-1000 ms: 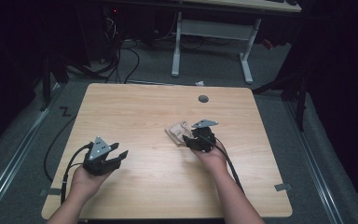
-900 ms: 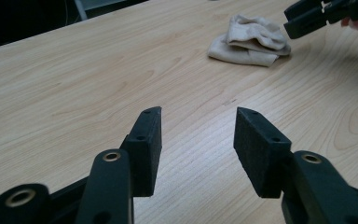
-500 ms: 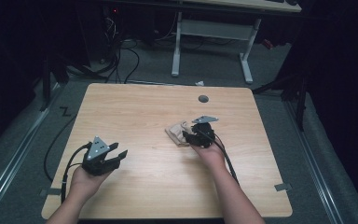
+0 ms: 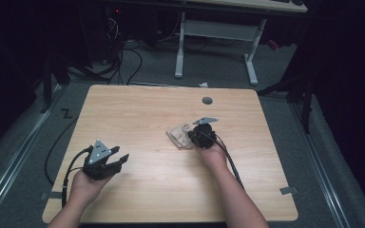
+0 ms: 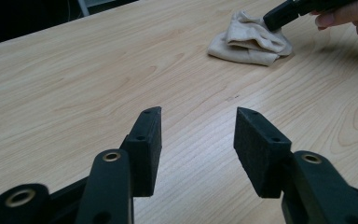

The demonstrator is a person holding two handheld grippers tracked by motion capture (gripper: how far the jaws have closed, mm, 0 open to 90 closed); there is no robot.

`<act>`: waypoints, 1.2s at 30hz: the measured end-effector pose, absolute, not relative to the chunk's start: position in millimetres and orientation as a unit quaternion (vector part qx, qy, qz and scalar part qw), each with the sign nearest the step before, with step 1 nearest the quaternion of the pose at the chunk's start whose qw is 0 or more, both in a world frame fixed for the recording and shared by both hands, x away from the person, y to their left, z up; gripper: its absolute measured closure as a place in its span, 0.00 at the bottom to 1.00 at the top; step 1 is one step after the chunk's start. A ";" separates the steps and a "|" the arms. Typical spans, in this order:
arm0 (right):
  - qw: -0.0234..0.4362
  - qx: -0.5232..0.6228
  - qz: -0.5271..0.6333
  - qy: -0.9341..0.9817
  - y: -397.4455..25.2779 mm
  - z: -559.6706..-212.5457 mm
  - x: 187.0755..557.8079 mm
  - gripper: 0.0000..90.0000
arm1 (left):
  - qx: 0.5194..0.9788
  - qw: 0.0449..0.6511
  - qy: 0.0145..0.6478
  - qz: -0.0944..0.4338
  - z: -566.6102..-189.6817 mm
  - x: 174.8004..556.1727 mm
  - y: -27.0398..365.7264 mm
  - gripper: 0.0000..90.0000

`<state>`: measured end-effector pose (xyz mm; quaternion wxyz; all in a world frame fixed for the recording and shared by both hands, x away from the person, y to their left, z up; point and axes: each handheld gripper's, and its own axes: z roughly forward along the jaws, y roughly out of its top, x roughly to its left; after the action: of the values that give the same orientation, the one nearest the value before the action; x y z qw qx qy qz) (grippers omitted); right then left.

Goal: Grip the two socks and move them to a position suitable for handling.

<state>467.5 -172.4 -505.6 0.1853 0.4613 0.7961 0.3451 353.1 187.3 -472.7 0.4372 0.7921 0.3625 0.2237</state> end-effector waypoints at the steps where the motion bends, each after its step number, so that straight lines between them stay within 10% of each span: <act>1: 0.186 0.459 0.345 0.797 -172.1 -504.3 466.8 0.97 | 0.790 0.440 0.364 0.222 -471.8 352.2 187.2 0.58; 36: 0.232 0.434 0.395 0.776 -193.8 -462.4 413.6 0.97 | 0.803 0.445 0.342 0.201 -472.3 365.9 165.5 0.50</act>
<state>413.6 -193.8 -462.4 0.2316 0.4335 0.7761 0.3952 365.9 165.5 -472.3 0.4448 0.8030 0.3419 0.2009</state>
